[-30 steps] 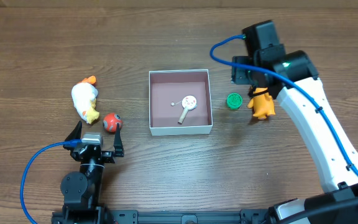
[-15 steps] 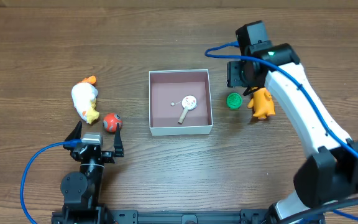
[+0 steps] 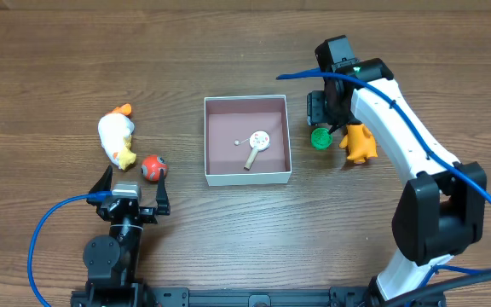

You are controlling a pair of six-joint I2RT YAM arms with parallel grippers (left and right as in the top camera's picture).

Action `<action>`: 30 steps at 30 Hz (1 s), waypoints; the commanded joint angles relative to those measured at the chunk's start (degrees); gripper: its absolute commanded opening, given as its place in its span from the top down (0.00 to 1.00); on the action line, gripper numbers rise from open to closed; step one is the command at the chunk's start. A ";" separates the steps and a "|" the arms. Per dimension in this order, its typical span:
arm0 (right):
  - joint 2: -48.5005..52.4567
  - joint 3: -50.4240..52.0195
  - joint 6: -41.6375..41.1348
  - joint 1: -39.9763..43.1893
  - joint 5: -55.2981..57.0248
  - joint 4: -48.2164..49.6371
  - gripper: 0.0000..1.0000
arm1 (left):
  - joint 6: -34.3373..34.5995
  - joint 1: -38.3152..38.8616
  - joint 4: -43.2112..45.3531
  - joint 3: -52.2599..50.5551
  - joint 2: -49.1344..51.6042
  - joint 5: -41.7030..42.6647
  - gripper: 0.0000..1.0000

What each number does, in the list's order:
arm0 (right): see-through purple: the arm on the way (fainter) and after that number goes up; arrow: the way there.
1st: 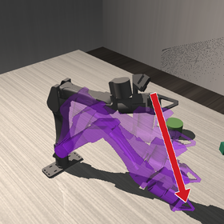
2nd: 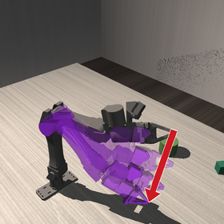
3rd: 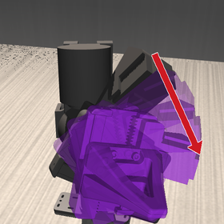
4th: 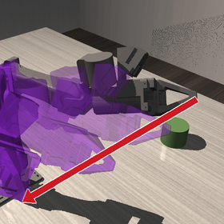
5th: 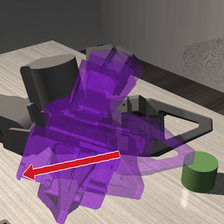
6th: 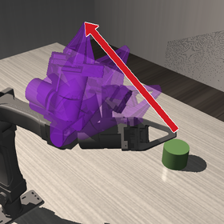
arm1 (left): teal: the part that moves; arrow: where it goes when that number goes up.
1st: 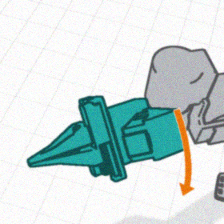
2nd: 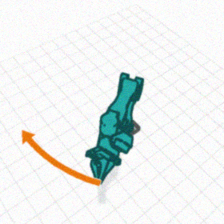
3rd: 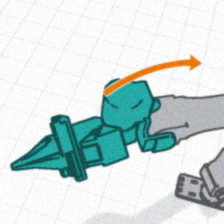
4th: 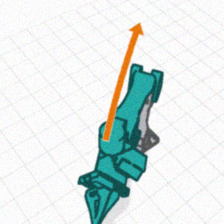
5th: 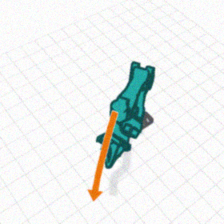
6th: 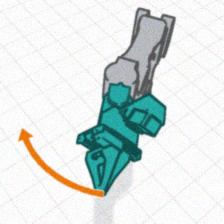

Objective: Pack container
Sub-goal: 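Move the right gripper to the green round toy and grasp it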

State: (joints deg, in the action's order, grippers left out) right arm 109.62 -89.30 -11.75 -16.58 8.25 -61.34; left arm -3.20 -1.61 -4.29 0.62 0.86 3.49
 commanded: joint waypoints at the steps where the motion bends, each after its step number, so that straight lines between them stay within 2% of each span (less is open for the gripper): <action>1: 2.47 2.97 0.22 0.26 -0.24 2.16 0.31 | -0.68 -0.33 0.24 -0.35 -0.55 0.59 0.00; 10: 3.04 9.18 0.24 0.33 -0.44 8.55 0.30 | -0.68 -0.33 0.24 -0.35 -0.55 0.59 0.00; 30: 6.56 9.53 2.23 0.59 -1.92 12.46 0.30 | -0.68 -0.33 0.24 -0.35 -0.55 0.59 0.00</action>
State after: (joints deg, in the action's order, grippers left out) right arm 116.11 -80.09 -10.24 -16.47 6.46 -49.43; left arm -3.20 -1.61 -4.29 0.62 0.86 3.49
